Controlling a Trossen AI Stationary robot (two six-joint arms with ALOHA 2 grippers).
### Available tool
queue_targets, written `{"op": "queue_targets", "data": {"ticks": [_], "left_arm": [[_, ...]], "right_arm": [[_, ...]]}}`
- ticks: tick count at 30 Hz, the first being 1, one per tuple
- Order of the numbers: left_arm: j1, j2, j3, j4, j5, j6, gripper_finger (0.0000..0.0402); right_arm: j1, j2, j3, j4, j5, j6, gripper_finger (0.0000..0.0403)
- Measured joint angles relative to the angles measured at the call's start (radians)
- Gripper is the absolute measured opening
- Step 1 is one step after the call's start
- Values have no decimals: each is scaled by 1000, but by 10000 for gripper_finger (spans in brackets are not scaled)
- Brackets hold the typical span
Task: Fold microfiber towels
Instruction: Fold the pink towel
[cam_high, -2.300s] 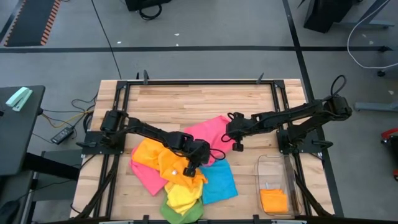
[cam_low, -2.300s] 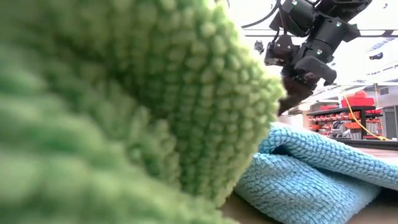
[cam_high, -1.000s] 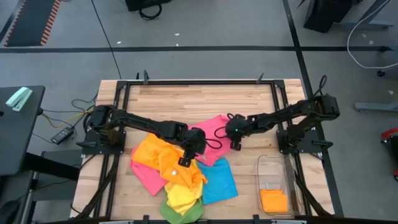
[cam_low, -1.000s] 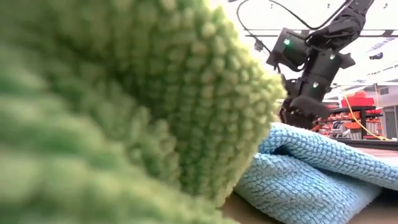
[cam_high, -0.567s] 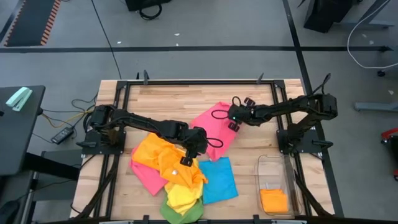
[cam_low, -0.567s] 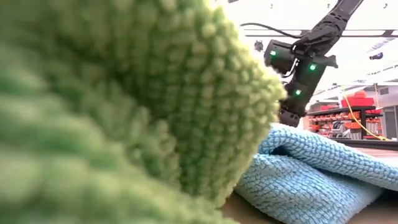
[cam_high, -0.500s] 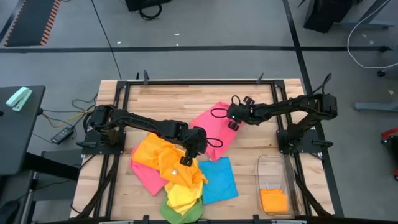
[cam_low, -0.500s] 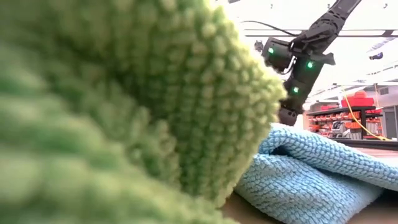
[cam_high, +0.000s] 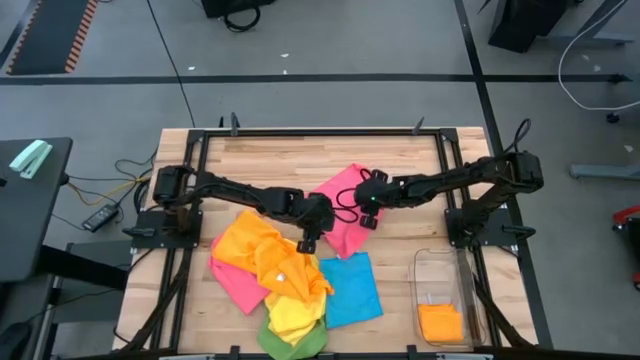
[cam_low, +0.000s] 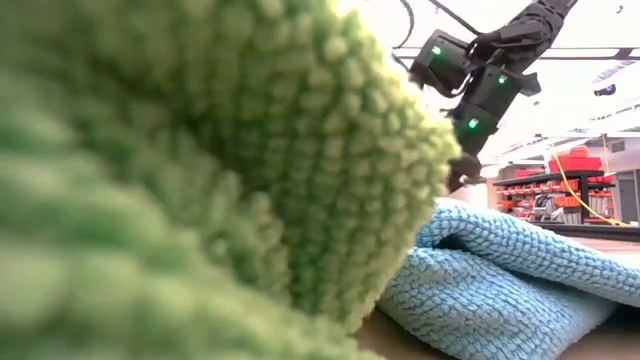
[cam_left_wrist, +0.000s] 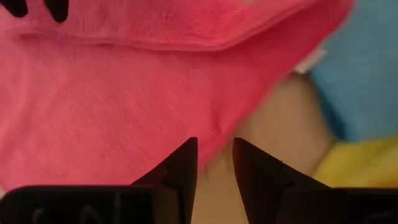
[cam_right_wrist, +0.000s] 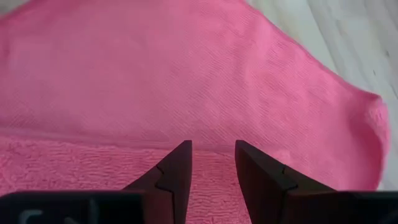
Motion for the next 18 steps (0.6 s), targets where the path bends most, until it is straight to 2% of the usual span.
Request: {"op": "queue_targets", "data": {"ticks": [5,11,18], "left_arm": [[22,30,-7,17,0,1,109],[42,49,-9,10,0,-7,105],[43,57,-8,26,1,-7,105]], "right_arm": [[-41,-2,0,4,113,0,130],[-143,13,1,19,-26,-9,141],[-166,118,3,42,-48,-5,171]]}}
